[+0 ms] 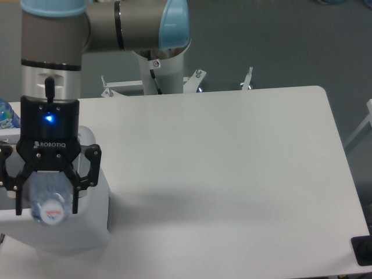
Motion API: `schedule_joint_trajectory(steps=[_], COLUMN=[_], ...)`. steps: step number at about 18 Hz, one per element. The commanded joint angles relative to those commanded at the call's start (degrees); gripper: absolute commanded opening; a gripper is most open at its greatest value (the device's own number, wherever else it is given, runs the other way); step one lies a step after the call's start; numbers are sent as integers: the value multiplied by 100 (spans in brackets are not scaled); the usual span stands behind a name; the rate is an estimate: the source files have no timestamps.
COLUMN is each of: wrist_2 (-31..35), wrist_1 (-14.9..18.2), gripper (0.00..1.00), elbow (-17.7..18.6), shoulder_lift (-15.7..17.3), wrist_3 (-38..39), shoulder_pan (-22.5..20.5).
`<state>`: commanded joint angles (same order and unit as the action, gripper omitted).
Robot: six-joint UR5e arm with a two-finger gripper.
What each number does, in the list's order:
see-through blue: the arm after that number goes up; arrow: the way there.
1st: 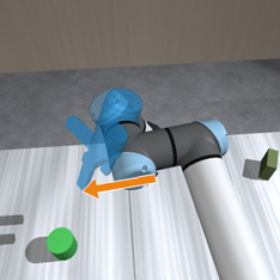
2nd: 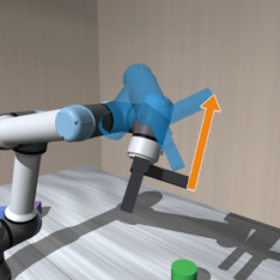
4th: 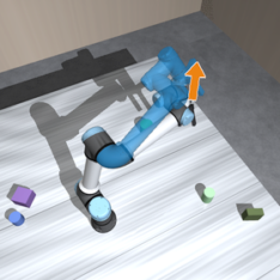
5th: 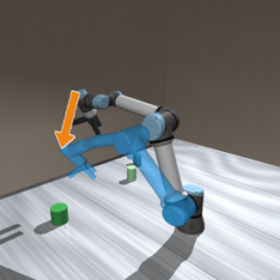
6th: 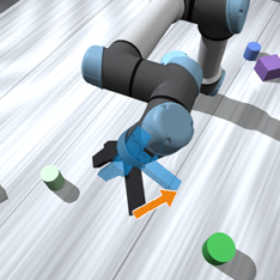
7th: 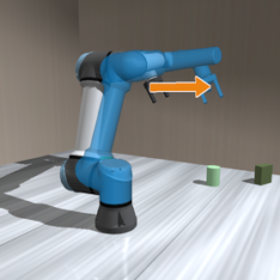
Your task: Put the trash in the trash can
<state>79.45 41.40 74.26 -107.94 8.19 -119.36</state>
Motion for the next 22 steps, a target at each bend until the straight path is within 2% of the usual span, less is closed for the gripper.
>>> schedule_joint_trajectory(steps=[4,6,8,13,15,17,20,22], wrist_2=[44,61,88,781,1368,1747,2012,2030], wrist_1=[44,44,35,79,297,648,1211,1423], gripper=[100,100,100,100,100,100,100,100], elbow=[35,88,97,106,106,123,115,115], shoulder_lift=[193,369,370,413,501,563,651,703], wrist_3=[-274,-413,-755,-1890,-2040,-2477,-3330,-3455], shoulder_pan=[-131,-490,-650,-932,-932,-949,-958,-958])
